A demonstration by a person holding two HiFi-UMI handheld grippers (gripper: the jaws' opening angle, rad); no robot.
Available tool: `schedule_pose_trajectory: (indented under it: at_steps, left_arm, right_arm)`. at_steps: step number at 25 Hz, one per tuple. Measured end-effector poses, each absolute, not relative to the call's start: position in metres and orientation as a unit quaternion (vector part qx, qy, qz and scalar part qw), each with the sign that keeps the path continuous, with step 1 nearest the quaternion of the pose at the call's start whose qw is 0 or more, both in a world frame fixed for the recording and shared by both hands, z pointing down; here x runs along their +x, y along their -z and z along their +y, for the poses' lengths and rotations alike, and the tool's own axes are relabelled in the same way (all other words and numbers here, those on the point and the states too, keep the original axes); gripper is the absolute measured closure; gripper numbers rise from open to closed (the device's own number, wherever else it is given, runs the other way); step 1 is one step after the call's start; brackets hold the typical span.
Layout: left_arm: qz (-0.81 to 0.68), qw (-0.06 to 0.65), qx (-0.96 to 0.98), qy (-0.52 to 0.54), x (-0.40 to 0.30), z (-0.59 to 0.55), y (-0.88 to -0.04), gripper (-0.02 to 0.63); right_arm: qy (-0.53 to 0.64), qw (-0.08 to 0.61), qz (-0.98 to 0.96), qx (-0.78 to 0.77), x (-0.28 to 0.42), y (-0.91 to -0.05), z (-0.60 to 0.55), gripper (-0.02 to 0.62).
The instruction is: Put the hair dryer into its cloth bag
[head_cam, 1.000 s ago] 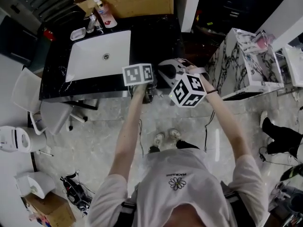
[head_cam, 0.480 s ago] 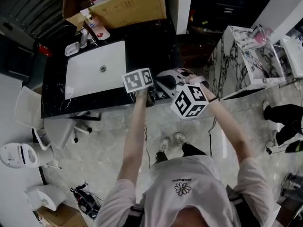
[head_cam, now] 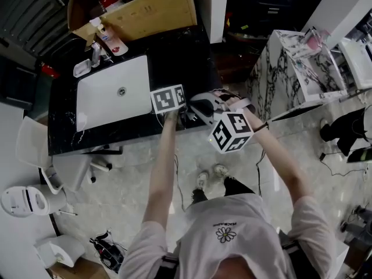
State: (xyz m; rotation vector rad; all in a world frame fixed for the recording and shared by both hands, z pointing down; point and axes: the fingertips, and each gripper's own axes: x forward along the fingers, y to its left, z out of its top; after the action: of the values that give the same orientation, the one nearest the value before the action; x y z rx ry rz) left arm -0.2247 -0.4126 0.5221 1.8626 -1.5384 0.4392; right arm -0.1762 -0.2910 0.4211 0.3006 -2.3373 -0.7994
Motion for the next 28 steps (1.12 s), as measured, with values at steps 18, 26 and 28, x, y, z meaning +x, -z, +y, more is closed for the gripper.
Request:
schedule_pose_trajectory:
  at_steps: [18,26,28]
  left_arm:
    - [-0.644,0.22,0.687,-0.254,-0.236,-0.349,-0.503,0.359]
    - [-0.616,0.282,0.701,-0.224,-0.228,-0.352,-0.506,0.437]
    - [-0.619,0.279,0.701,-0.219,-0.227,-0.359,-0.505,0.439]
  right_arm:
    - [0.303,0.336,-0.886,0.105,-0.177,-0.434,-0.279,0.572]
    - [0.299,0.331,-0.889,0.103,-0.177,-0.431,-0.272,0.572]
    - [0.292,0.331,-0.891,0.11,-0.175,-0.43,-0.275,0.572]
